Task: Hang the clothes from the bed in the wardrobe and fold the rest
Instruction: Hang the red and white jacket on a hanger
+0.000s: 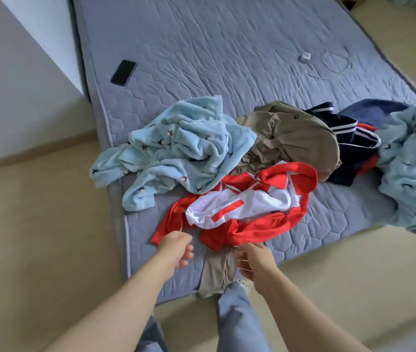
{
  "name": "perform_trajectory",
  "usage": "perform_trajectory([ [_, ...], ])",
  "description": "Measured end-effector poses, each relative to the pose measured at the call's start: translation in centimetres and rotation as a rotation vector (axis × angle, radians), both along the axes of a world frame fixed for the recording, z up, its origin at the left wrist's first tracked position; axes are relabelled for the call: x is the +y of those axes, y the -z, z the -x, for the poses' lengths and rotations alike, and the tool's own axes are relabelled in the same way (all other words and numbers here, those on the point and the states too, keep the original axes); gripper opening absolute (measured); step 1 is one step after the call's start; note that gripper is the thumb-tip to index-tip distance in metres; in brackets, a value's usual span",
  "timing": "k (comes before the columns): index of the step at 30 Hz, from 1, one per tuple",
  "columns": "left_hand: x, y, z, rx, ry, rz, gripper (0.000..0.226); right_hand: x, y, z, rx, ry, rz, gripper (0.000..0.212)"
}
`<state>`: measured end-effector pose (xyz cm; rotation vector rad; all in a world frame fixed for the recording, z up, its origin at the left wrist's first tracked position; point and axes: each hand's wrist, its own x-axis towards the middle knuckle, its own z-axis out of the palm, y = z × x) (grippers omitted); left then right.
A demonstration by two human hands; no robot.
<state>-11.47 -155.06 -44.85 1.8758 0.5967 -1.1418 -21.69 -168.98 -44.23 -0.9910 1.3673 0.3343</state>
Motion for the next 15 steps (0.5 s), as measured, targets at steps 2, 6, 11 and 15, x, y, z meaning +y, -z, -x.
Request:
perform_trajectory([
  [2,-3.3,1.0,0.4,0.02,0.017,-0.016,0.014,-3.5,0.9,0.2,0.022,-0.027,0.023,0.015],
  [6,-9.7,3.4,-0.4,-0.001,0.03,-0.023,0.013,-9.6,3.3,-0.2,0.05,-0.077,0.031,0.015],
  [11,-15.3,7.8,-1.8,-0.194,0.454,-0.208,0.012,-14.9,7.3,-1.0,0.068,-0.119,0.053,0.014],
  [15,-17.6,12.5,-2.0,-0.427,0.955,-0.343,0.04,-17.3,10.9,-0.7,0.097,-0.148,0.05,0.013],
])
